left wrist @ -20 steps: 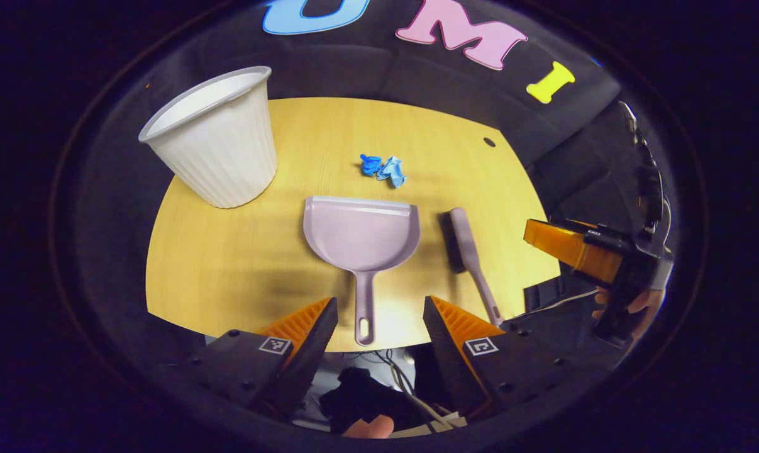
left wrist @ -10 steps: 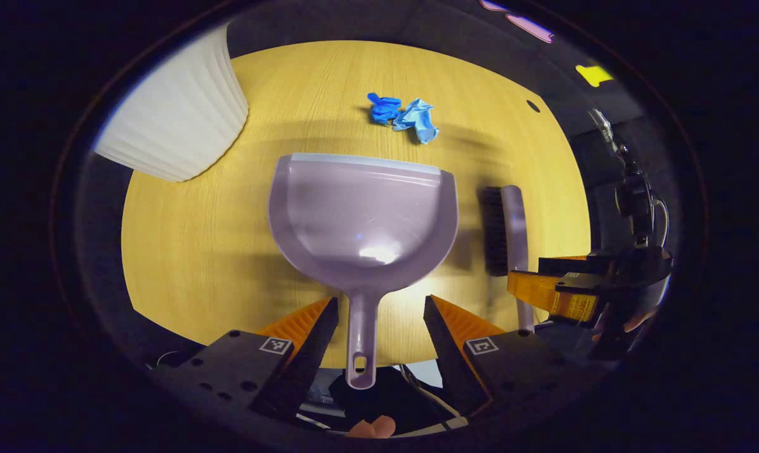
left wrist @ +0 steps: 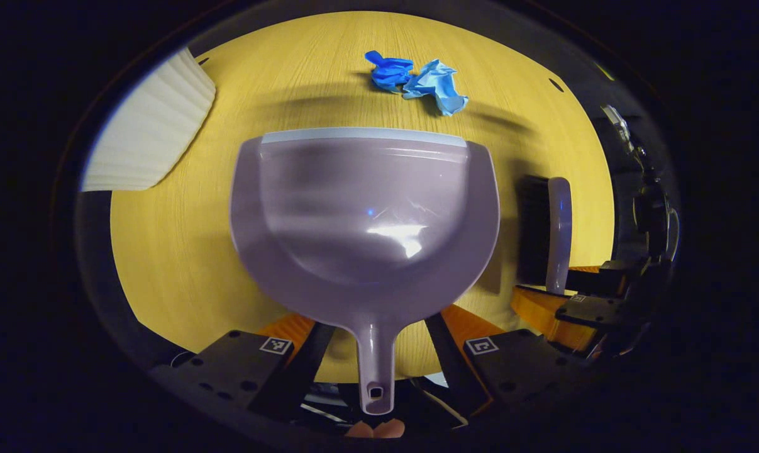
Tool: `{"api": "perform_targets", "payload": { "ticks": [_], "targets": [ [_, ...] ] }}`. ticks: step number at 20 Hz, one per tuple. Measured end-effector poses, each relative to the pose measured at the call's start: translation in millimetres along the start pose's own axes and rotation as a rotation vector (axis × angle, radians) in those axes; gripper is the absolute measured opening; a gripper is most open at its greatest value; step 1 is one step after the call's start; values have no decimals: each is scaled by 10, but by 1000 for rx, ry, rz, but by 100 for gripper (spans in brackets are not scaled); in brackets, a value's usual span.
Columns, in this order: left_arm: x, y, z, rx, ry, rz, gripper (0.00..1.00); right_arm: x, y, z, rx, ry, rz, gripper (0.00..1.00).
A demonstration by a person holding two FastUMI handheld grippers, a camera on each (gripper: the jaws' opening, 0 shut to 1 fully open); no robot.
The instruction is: Pick up the small broom and dustpan from the desktop, sweep the trash into the dustpan with the broom, and then empty the trash into the garbage bin.
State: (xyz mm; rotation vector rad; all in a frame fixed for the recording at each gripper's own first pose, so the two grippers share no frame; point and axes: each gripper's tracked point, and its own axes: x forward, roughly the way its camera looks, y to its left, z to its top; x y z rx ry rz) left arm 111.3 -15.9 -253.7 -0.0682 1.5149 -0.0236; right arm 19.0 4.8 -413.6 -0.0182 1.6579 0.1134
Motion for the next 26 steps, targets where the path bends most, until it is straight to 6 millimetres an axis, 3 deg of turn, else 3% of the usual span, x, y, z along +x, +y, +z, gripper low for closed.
{"api": "perform_targets", "payload": {
  "ticks": [5, 6, 9, 10, 11, 12, 13, 14, 15, 16, 17, 19, 20, 26],
  "targets": [
    [14, 40, 74, -8, -23, 11, 82, -29, -49, 25, 16, -14, -3, 89],
    [14, 56, 77, 0, -26, 22, 82, -46, -57, 30, 20, -21, -4, 95],
    [-11, 105, 90, 31, -37, 47, 65, -52, -47, 51, 10, -35, -10, 88],
    [-20, 112, 87, 36, -40, 49, 62, -71, -44, 43, 7, -33, -14, 75],
    [-25, 119, 100, 36, -43, 51, 58, -65, -28, 41, 1, -35, -10, 82],
    [-19, 140, 115, 37, -46, 61, 54, -50, -28, 43, -3, -37, -17, 65],
    [-21, 152, 122, 46, -43, 65, 48, -39, -9, 31, -11, -34, -15, 68],
    [-14, 156, 131, 45, -42, 64, 45, -45, -8, 9, -22, -27, -14, 78],
    [-16, 155, 130, 42, -43, 60, 42, -45, -14, 14, -22, -30, -18, 57],
    [-14, 150, 131, 41, -46, 57, 42, -12, -8, 1, -16, -37, -14, 51],
    [-13, 154, 130, 37, -47, 55, 40, -44, -23, 37, -12, -41, -15, 55],
    [-8, 161, 138, 44, -51, 58, 32, -43, -42, 27, -18, -34, -16, 42],
    [-16, 172, 156, 49, -58, 66, 32, -49, -41, 29, -18, -31, -15, 48],
    [-19, 206, 156, 97, -55, 94, 24, -42, -43, 65, -39, -48, -13, 30]
  ]
}}
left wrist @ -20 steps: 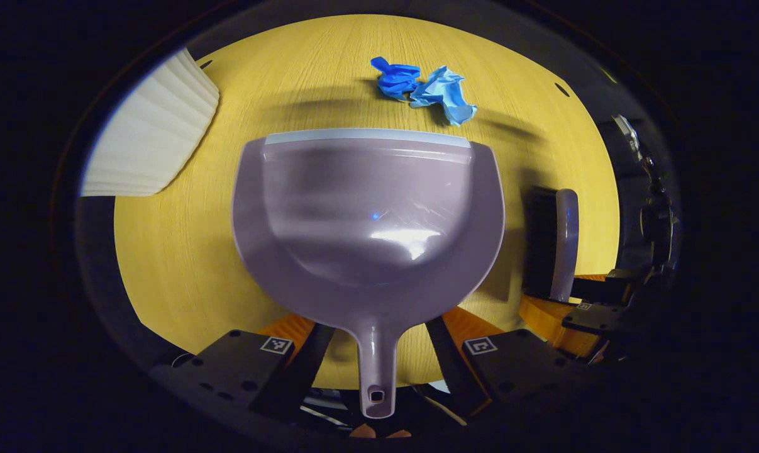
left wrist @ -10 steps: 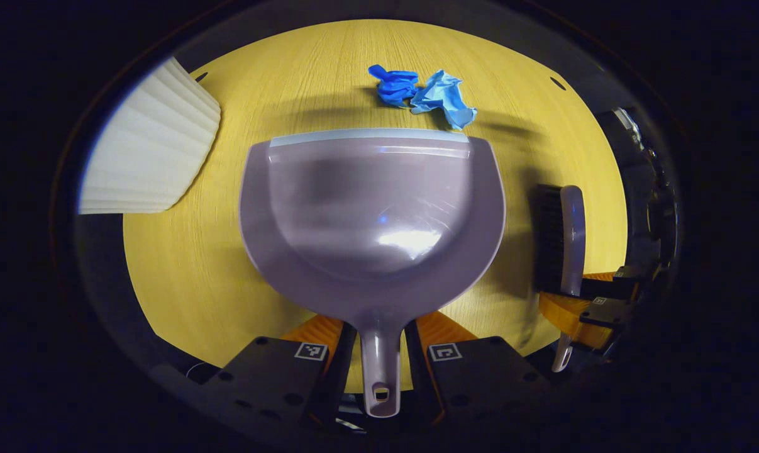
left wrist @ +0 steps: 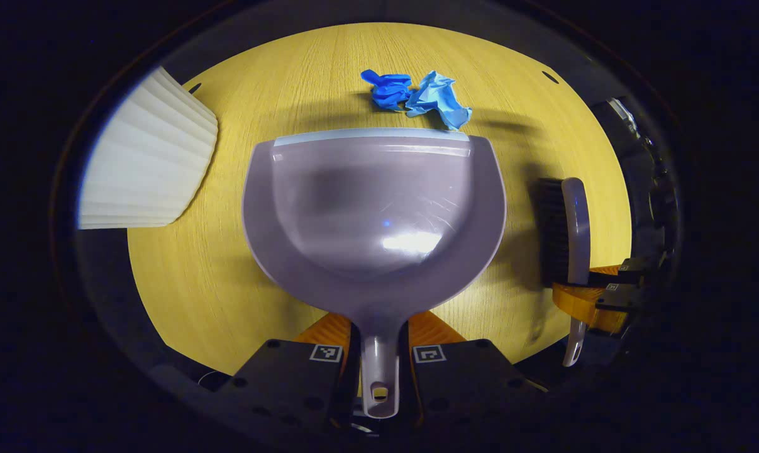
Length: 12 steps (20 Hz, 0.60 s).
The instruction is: Pick up the small broom and dustpan from the desktop, sweep the trash into the dustpan with the broom, and then empty the trash into the garbage bin.
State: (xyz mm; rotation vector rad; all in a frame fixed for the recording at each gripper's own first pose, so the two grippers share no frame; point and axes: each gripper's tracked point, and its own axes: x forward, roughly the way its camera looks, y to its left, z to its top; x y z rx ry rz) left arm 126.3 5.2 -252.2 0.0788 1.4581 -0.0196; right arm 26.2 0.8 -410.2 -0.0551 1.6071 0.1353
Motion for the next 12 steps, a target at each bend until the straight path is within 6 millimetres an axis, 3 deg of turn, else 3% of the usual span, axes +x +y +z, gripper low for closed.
{"api": "perform_targets", "payload": {
  "ticks": [5, 6, 7, 8, 10, 12],
  "targets": [
    [0, -8, -30, 0, 2, -11, 24, 1, -30, 6, -46, 1, 18, 25],
    [1, -5, -31, 2, -2, -11, 22, -13, -28, 8, -42, 1, 24, 17],
    [-8, 1, -36, 6, -6, -12, 22, -29, -55, 30, -41, -3, 23, 25],
    [-17, 2, -39, 13, -8, -15, 24, -54, -82, 63, -45, -11, 21, 25],
    [-22, -1, -40, 22, -16, -24, 22, -150, -121, 193, -58, -40, 22, 25],
    [-33, 10, -33, 32, -17, -26, 22, -282, -112, 452, -72, -78, 37, 25]
  ]
}}
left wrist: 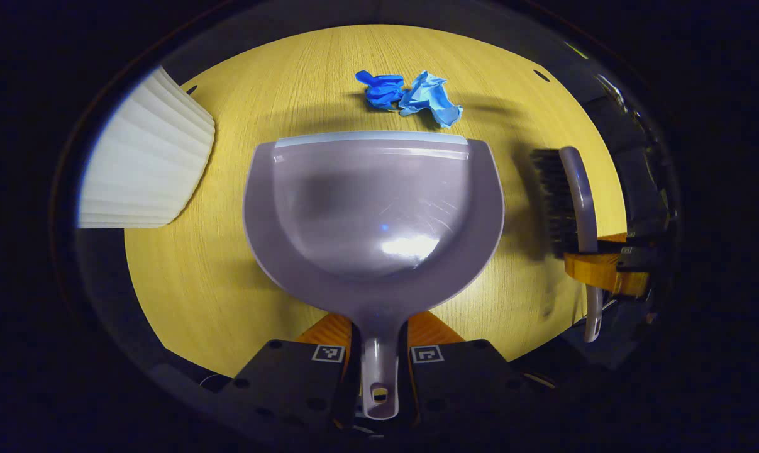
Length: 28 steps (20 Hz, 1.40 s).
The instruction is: Pick up the small broom and dustpan from the desktop, sweep the trash into the dustpan with the broom, and then empty the trash into the garbage bin.
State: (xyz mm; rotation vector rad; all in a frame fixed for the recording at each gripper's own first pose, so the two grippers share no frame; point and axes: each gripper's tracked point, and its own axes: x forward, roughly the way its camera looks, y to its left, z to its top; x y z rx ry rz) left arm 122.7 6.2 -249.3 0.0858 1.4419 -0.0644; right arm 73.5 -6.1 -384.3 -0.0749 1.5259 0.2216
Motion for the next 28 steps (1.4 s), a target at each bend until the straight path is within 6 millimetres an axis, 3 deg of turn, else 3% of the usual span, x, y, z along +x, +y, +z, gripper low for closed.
{"api": "perform_targets", "payload": {
  "ticks": [3, 6, 8, 10, 13, 17, 21, 24, 28],
  "targets": [
    [-25, 32, 9, 29, -8, 5, 22, -182, -49, 606, -39, -74, 2, 25],
    [-62, 68, 10, 59, -6, 7, 22, -365, -244, 1309, -193, -146, -76, 25],
    [-72, 97, 1, 66, -7, 7, 22, -383, -312, 1710, -336, -151, -127, 24],
    [-65, 125, -30, 76, 10, 11, 22, -266, -199, 1996, -420, -137, -109, 24],
    [-90, 162, 19, 88, 5, 28, 24, -68, 191, 2079, -450, -77, 3, 24],
    [-77, 173, 8, 96, 8, 22, 22, 160, 401, 2103, -574, -7, 33, 24],
    [-68, 241, -32, 148, 6, 37, 22, 276, 405, 1994, -656, 81, 43, 24],
    [-34, 287, 3, 170, 3, 31, 22, 252, 517, 1901, -730, 130, 97, 24],
    [-83, 385, 45, 234, -2, 42, 22, 190, 444, 1691, -910, 249, 144, 24]
  ]
}}
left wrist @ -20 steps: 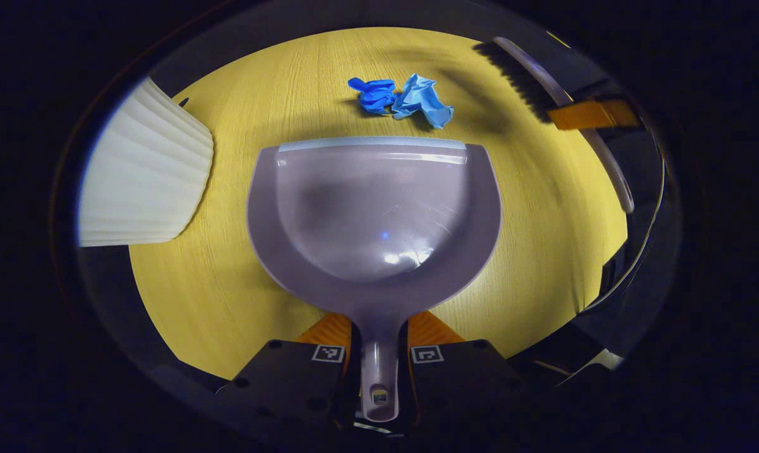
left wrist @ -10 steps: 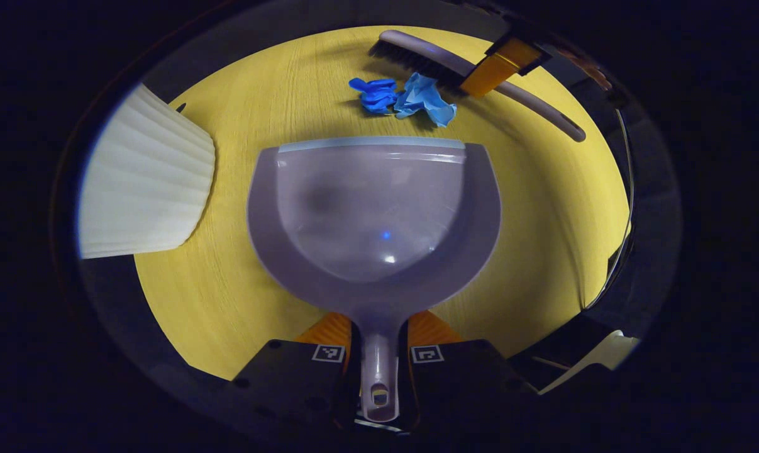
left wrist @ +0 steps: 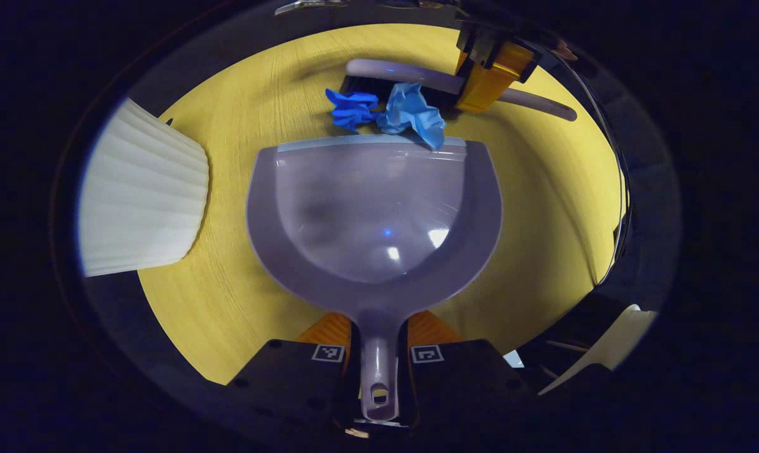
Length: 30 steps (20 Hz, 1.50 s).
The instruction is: Pick up the small broom and dustpan from the desktop, sweep the trash into the dustpan with the broom, and then empty the trash into the garbage bin.
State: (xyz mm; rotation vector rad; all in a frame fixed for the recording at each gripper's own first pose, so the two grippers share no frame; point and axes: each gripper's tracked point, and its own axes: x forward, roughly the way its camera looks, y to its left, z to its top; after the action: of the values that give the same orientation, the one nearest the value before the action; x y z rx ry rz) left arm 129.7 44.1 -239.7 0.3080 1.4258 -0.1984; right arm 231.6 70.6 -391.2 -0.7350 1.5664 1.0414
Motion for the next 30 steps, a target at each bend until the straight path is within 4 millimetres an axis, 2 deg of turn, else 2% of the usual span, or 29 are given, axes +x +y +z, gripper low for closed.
{"api": "perform_targets", "payload": {
  "ticks": [2, 5, 8, 10, 12, 16, 19, 20, 22, 23, 25, 28, 30],
  "targets": [
    [-14, 59, 29, 30, -7, 1, 22, -51, 17, 62, -65, 26, 43, 25],
    [-35, 141, 86, 67, -30, 18, 22, -91, 133, 27, -63, 7, 153, 24],
    [-79, 128, 122, 73, -68, 14, 22, -149, 34, 38, -40, -40, 164, 25],
    [-89, 131, 148, 77, -114, 21, 24, -214, 163, 151, 14, -150, 194, 25],
    [-78, 130, 157, 86, -154, 38, 22, -380, 148, 189, 77, -292, 218, 25],
    [-96, 164, 164, 106, -206, 81, 22, -705, -25, 33, 148, -524, 213, 25],
    [-209, 172, 233, 114, -288, 119, 22, -911, -168, -113, 210, -734, 194, 25],
    [-247, 183, 255, 120, -320, 138, 19, -906, -191, -143, 229, -810, 188, 25],
    [-355, 253, 356, 138, -378, 192, 22, -807, -203, -225, 271, -948, 203, 24],
    [-330, 388, 443, 150, -403, 225, 22, -729, -258, -276, 290, -1008, 202, 24],
    [-446, 619, 651, 162, -457, 292, 22, -493, -305, -382, 324, -1071, 188, 24],
    [-646, 1032, 859, 173, -497, 438, 22, -50, -266, -635, 374, -1125, 167, 24],
    [-838, 1363, 936, 179, -501, 546, 22, 77, -183, -796, 402, -1142, 167, 24]
  ]
}}
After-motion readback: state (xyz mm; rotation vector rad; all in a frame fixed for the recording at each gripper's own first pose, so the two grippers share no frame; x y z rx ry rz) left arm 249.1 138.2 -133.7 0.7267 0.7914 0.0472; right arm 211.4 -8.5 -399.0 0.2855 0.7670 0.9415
